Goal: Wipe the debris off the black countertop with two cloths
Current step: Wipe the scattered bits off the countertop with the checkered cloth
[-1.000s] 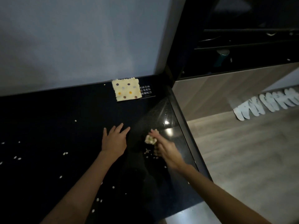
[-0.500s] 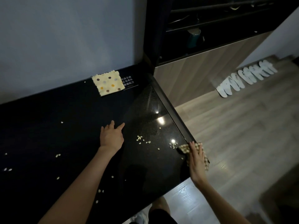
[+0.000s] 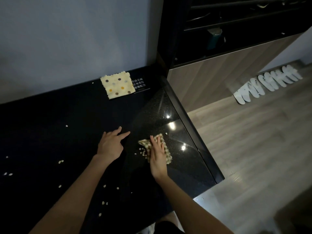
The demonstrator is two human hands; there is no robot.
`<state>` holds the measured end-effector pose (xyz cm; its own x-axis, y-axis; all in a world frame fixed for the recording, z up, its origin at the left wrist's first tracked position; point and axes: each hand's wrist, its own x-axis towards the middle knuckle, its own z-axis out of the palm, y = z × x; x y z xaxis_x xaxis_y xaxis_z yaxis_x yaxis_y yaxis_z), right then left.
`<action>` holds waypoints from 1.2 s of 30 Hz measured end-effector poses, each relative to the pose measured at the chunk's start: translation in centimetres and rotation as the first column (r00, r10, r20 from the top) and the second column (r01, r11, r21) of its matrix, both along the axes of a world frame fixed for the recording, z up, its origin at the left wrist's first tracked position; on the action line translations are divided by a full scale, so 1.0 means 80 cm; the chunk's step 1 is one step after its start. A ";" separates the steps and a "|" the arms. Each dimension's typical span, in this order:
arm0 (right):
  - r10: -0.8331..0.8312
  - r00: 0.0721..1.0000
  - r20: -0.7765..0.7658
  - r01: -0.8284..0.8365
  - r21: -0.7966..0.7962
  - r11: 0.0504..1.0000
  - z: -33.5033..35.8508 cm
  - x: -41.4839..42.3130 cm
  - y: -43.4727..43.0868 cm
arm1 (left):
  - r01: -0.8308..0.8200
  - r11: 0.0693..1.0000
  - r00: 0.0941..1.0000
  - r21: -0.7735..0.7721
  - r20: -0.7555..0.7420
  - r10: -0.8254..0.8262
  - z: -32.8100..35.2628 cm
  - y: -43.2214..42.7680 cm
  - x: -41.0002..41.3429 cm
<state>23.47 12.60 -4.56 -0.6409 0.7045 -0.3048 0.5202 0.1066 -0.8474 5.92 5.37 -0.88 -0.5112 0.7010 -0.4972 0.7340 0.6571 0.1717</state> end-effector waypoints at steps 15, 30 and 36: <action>0.059 0.951 0.304 -0.190 0.421 0.887 -0.011 0.116 0.113 | -0.176 0.982 0.984 0.067 -0.001 0.177 -0.001 0.016 0.009; 0.155 0.884 0.441 -0.406 0.557 0.724 -0.038 -0.025 0.156 | -0.285 0.935 0.957 0.212 0.002 0.291 -0.004 0.009 0.001; 0.422 0.905 0.054 -0.420 0.265 0.868 -0.013 -0.040 0.047 | -0.340 0.905 0.936 0.257 0.189 0.299 -0.008 -0.013 -0.006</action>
